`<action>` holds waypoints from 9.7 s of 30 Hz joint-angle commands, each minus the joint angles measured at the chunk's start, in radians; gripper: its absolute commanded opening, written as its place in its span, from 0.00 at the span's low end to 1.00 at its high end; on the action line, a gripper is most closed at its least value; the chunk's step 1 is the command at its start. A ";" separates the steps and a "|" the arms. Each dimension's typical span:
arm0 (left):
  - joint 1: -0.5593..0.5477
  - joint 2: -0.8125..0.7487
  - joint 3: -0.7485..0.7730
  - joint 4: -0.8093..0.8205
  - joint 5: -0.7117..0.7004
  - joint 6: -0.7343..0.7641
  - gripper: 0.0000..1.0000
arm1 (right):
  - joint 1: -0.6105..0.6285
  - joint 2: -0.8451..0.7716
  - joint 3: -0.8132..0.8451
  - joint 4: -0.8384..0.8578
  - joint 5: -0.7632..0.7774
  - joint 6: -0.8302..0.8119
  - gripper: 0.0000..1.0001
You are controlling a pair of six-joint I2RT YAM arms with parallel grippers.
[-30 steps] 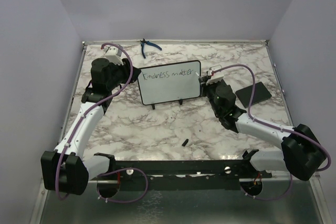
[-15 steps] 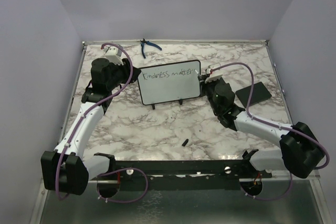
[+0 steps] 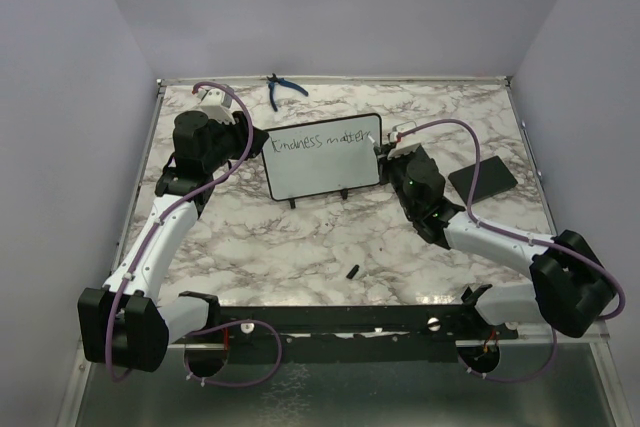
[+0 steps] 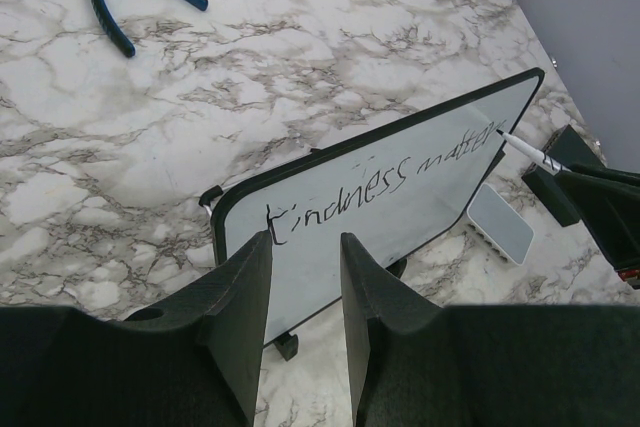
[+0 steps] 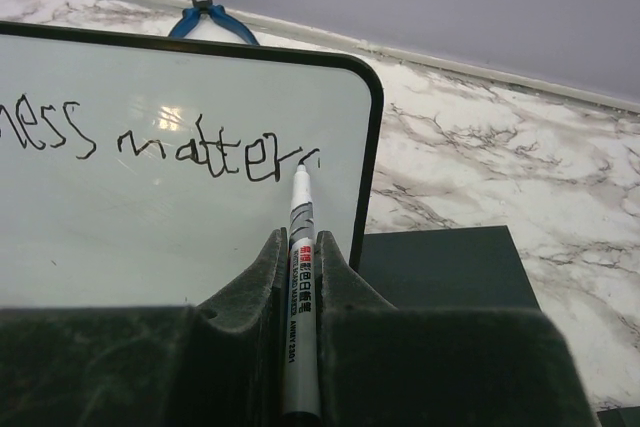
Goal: Write a sentence on the whiteboard
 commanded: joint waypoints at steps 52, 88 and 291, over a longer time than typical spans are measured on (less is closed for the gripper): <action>-0.006 -0.027 -0.011 0.007 -0.013 0.011 0.35 | -0.003 -0.007 -0.012 -0.043 0.000 0.014 0.00; -0.006 -0.042 -0.018 0.005 -0.041 -0.006 0.42 | 0.001 -0.210 -0.053 -0.188 -0.178 0.077 0.01; -0.013 -0.047 -0.087 0.076 0.022 -0.083 0.49 | 0.213 0.244 0.084 0.046 -0.035 0.161 0.01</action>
